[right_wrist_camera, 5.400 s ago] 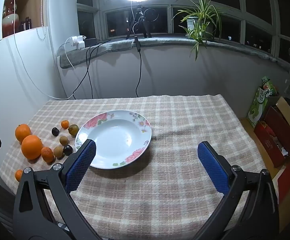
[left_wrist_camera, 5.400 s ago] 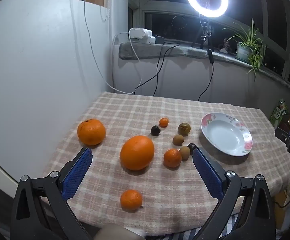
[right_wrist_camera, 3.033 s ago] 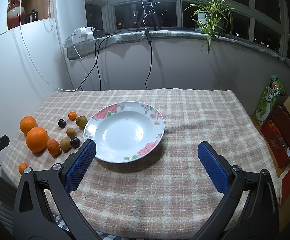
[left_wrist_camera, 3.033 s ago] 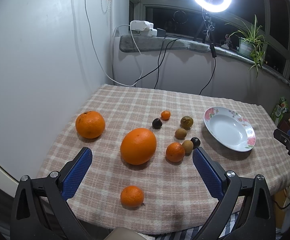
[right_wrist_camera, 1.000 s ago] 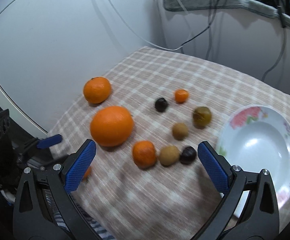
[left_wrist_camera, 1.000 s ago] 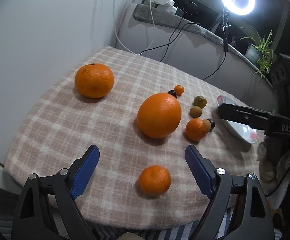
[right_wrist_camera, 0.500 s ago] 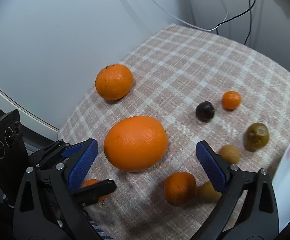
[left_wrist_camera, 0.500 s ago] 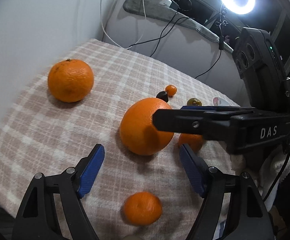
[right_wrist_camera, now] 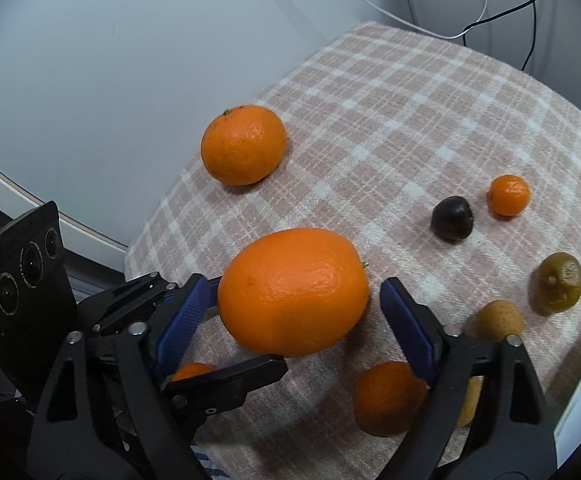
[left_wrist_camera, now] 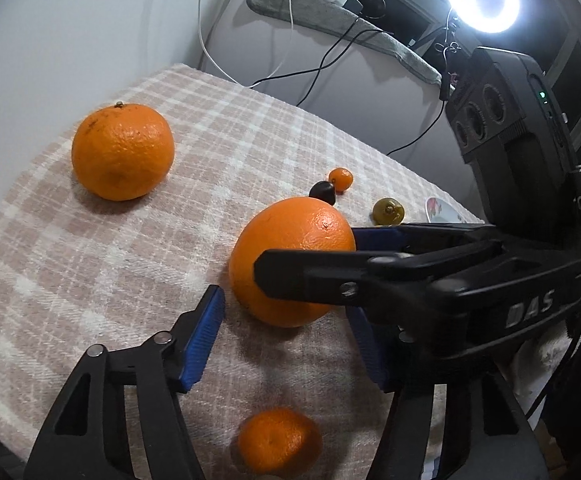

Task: Organize fruits
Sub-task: 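Move the right gripper to the large orange and close on it, then carry the large orange with the right gripper onto the white plate and release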

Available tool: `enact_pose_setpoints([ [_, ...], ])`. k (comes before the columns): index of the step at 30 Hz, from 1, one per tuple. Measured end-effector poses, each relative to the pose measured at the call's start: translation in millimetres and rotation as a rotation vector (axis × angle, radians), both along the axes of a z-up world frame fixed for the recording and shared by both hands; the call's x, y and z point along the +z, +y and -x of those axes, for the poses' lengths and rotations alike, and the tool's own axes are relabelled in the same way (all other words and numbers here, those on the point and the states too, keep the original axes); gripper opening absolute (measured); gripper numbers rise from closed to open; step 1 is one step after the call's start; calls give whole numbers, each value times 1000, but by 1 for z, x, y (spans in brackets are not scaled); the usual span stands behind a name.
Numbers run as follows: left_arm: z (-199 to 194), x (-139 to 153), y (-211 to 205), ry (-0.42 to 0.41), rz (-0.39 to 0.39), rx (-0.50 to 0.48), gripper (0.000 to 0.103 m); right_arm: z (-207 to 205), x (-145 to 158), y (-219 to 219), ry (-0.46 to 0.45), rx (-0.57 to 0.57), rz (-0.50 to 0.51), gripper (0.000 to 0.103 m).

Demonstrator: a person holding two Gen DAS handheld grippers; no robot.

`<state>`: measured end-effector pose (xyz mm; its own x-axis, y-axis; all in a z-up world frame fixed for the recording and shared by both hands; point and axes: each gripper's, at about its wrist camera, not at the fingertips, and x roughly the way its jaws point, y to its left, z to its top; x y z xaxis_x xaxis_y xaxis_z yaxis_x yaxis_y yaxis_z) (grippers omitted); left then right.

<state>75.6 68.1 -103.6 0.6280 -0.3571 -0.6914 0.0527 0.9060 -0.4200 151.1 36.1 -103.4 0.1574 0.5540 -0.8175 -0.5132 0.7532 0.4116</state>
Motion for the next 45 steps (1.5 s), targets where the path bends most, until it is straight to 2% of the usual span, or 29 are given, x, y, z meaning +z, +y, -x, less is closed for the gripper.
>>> enact_pose_setpoints([
  [1,-1,0,0,-1,1,-4,59,0,-2,1,6,3,0,81],
  [11,0,3,-3,-19,-26,-7,58,0,-1,-1,14,-7,-23,80],
  [22,5,30,-23,-88,-67,-35,58,11,26,-23,-31,-49,-65,80],
  [30,3,45,-59,-126,-73,-104,58,23,49,-65,-79,-106,-71,80],
  [37,-4,48,-106,-131,-66,-189,58,34,66,-116,-111,-202,-81,77],
  [41,-13,45,-136,-118,-69,-225,58,35,63,-145,-115,-258,-49,77],
  [45,-21,43,-162,-108,-70,-268,58,36,59,-177,-101,-320,-62,76],
])
